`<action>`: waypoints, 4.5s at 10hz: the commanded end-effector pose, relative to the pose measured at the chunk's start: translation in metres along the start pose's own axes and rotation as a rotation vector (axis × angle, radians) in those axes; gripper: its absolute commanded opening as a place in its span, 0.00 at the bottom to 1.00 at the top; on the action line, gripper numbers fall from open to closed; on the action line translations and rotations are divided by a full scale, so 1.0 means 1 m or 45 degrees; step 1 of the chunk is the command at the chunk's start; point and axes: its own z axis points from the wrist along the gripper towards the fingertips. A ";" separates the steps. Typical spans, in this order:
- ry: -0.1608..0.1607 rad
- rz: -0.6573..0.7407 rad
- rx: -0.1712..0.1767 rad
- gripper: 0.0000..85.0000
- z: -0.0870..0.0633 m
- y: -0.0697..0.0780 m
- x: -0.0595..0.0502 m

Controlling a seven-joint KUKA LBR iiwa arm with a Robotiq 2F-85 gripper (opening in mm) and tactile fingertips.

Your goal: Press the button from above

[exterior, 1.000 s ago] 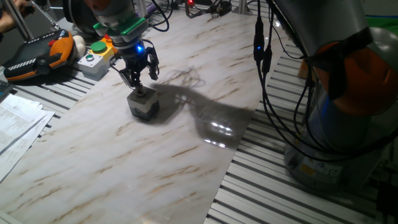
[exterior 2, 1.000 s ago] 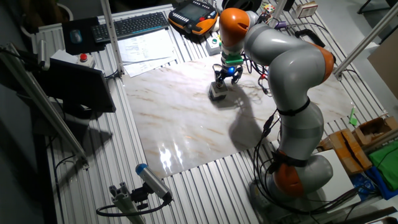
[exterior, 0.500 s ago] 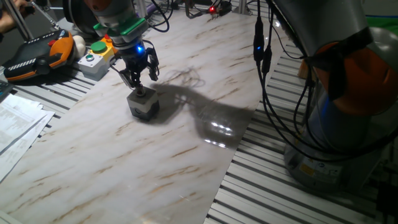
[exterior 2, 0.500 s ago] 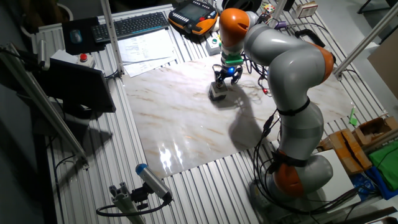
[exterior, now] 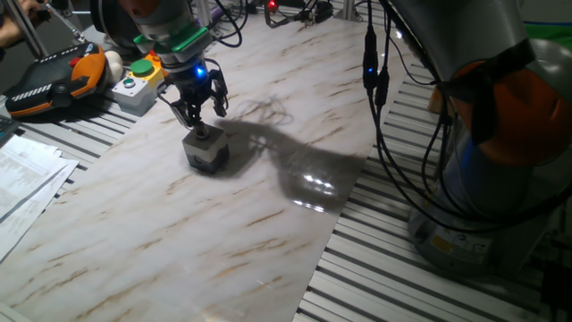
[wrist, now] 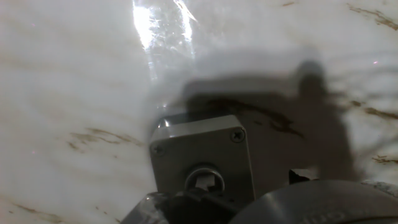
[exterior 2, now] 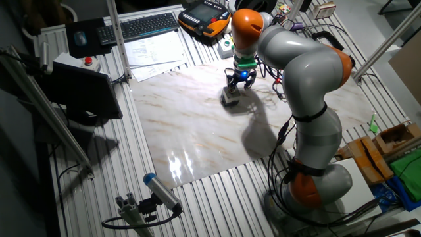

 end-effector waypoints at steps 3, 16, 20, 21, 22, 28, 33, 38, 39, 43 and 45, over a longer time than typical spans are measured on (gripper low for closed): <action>0.004 -0.001 -0.001 0.72 0.002 -0.001 0.001; -0.006 -0.004 0.021 0.72 -0.014 -0.001 0.006; -0.040 -0.014 0.017 0.71 -0.029 -0.001 0.013; -0.063 -0.024 0.026 0.68 -0.034 0.000 0.016; -0.089 -0.031 0.040 0.66 -0.040 0.001 0.019; -0.131 -0.074 -0.023 0.06 -0.087 0.006 0.036; -0.251 -0.087 0.018 0.01 -0.091 0.004 0.041; -0.247 -0.079 -0.058 0.01 -0.091 0.004 0.041; -0.229 -0.069 -0.074 0.01 -0.091 0.004 0.041; -0.217 -0.140 -0.049 0.01 -0.115 -0.008 0.052; -0.222 -0.152 -0.036 0.01 -0.120 -0.008 0.057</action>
